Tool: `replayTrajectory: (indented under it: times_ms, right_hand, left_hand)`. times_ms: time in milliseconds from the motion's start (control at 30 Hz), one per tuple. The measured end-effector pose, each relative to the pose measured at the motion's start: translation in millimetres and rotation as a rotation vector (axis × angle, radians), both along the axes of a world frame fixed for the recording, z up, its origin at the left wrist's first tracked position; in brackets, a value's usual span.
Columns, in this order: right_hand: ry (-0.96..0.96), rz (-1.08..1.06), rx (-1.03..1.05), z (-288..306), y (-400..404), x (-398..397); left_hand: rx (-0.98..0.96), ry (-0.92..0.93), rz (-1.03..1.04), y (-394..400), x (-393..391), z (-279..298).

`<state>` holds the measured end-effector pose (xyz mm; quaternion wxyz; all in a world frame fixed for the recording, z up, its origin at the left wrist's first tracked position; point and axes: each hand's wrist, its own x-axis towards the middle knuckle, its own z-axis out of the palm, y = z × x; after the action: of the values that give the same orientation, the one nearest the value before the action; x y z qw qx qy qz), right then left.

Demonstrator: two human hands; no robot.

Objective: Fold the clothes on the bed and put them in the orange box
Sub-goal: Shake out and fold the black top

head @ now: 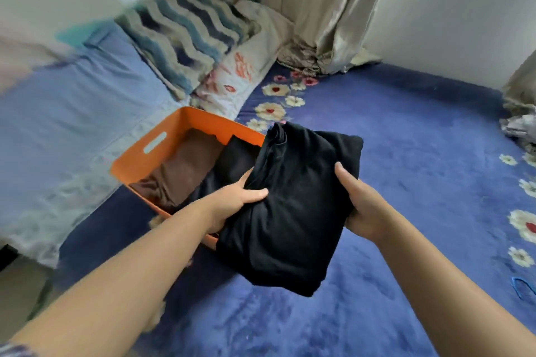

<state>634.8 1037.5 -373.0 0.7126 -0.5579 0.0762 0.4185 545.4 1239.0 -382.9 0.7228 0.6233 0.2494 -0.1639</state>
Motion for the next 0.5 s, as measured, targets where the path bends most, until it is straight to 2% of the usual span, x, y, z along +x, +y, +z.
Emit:
replayTrajectory:
  times_ms: [267,433,500]
  right_hand:
    - [0.109,-0.028,0.034,-38.7,186.4,17.7]
    - [0.146,-0.074,0.014,-83.1,273.4,29.5]
    - [0.137,-0.101,0.008,-97.8,294.2,33.0]
  left_hand:
    - [0.157,0.017,-0.07,182.1,20.7,-13.0]
    - [0.349,0.074,-0.129,266.3,47.7,-54.7]
    - [0.484,0.058,-0.141,283.0,55.8,-72.7]
